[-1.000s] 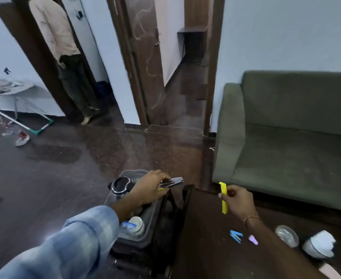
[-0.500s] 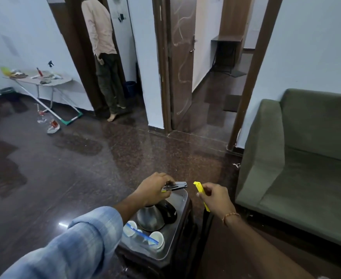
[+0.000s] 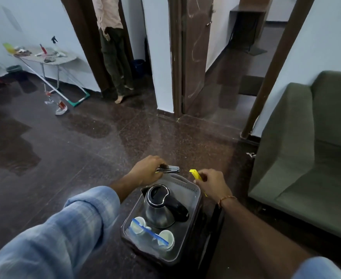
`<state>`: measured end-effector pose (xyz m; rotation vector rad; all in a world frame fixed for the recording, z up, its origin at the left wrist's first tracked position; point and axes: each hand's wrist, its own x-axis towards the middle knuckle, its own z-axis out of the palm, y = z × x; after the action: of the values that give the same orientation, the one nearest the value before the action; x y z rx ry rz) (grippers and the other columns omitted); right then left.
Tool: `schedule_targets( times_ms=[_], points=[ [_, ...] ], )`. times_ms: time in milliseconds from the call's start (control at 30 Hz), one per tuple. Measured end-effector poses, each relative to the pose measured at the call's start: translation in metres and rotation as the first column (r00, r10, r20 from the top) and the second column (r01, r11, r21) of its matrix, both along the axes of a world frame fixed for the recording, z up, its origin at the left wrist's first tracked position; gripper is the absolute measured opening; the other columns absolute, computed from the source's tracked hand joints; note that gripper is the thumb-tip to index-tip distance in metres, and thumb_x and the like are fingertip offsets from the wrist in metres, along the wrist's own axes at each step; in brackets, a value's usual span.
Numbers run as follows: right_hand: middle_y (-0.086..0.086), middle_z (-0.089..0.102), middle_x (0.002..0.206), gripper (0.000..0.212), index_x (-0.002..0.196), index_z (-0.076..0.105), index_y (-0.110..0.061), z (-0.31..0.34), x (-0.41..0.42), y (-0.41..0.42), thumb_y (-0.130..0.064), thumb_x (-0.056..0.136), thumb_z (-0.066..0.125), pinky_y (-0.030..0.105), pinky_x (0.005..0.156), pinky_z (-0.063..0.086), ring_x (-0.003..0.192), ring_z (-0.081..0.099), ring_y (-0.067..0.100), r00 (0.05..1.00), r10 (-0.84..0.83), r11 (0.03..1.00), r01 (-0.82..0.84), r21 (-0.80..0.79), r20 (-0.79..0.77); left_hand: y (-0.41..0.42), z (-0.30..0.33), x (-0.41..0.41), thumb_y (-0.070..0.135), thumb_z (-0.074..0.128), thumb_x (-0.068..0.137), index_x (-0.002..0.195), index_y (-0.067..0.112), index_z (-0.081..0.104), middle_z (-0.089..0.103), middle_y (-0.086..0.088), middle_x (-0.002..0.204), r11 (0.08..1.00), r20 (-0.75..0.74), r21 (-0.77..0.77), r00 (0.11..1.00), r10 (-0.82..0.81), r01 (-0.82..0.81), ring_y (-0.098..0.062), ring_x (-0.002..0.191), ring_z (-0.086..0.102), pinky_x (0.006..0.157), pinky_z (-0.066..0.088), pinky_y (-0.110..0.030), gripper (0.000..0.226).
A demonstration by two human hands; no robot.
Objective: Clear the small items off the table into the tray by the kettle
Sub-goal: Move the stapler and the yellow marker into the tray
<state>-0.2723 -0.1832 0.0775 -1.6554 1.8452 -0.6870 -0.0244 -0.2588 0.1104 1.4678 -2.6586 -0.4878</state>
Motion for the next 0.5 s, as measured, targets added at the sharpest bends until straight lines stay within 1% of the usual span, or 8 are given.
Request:
schedule_targets(
  times_ms=[133,200,233,333,433,500],
  points=[
    [-0.009,0.060,0.078,0.014,0.091,0.074,-0.020,-0.026,0.018,-0.028,-0.024,0.077,0.075,0.021,0.065,0.046,0.073,0.056,0.009,0.999,0.023,0.998,-0.020,0.052,-0.049,-0.038,-0.031,0.013,0.022,0.061,0.087,0.116,0.025,0.067,0.066,0.004,0.116,0.998,0.015,0.056,1.000,-0.020,0.019,-0.019,0.110,0.058,0.090,0.051,-0.037,0.030],
    [0.000,0.065,0.082,0.012,0.090,0.074,-0.020,-0.038,0.026,-0.044,-0.026,0.080,0.072,0.032,0.069,0.051,0.075,0.060,0.015,0.995,0.010,0.996,-0.001,0.093,-0.096,-0.058,-0.048,0.017,0.022,0.061,0.087,0.115,0.026,0.068,0.067,0.004,0.116,0.995,0.023,0.094,0.999,-0.048,0.046,-0.019,0.109,0.059,0.088,0.052,-0.037,0.029],
    [0.003,0.067,0.083,0.012,0.088,0.074,-0.020,-0.044,0.030,-0.051,-0.028,0.081,0.070,0.034,0.069,0.052,0.075,0.061,0.018,0.993,0.005,0.992,0.009,0.123,-0.116,-0.067,-0.058,0.018,0.021,0.061,0.087,0.114,0.026,0.068,0.067,0.004,0.115,0.992,0.026,0.113,0.998,-0.062,0.059,-0.019,0.108,0.060,0.086,0.052,-0.036,0.028],
    [0.004,0.067,0.084,0.011,0.090,0.073,-0.021,-0.065,0.038,-0.072,-0.027,0.082,0.068,0.030,0.068,0.051,0.078,0.063,0.021,0.984,0.019,0.979,0.018,0.204,-0.176,-0.093,-0.092,0.022,0.020,0.062,0.085,0.113,0.028,0.068,0.069,0.003,0.113,0.980,0.022,0.168,0.994,-0.110,0.104,-0.022,0.107,0.061,0.084,0.052,-0.036,0.030],
    [0.011,0.065,0.092,0.018,0.099,0.072,-0.019,-0.089,0.044,-0.091,-0.027,0.086,0.063,0.035,0.076,0.051,0.087,0.062,0.028,0.973,0.048,0.964,0.013,0.264,-0.224,-0.116,-0.128,0.022,0.022,0.062,0.085,0.116,0.029,0.066,0.067,0.003,0.116,0.963,0.072,0.211,0.980,-0.187,0.169,-0.023,0.109,0.061,0.086,0.052,-0.036,0.032],
    [0.013,0.063,0.097,0.023,0.105,0.070,-0.018,-0.106,0.049,-0.101,-0.031,0.090,0.058,0.036,0.078,0.050,0.091,0.061,0.031,0.966,0.079,0.950,0.002,0.313,-0.246,-0.128,-0.152,0.021,0.024,0.060,0.085,0.118,0.031,0.065,0.066,0.003,0.118,0.948,0.123,0.239,0.962,-0.245,0.211,-0.024,0.111,0.061,0.088,0.052,-0.038,0.034]
  ],
)
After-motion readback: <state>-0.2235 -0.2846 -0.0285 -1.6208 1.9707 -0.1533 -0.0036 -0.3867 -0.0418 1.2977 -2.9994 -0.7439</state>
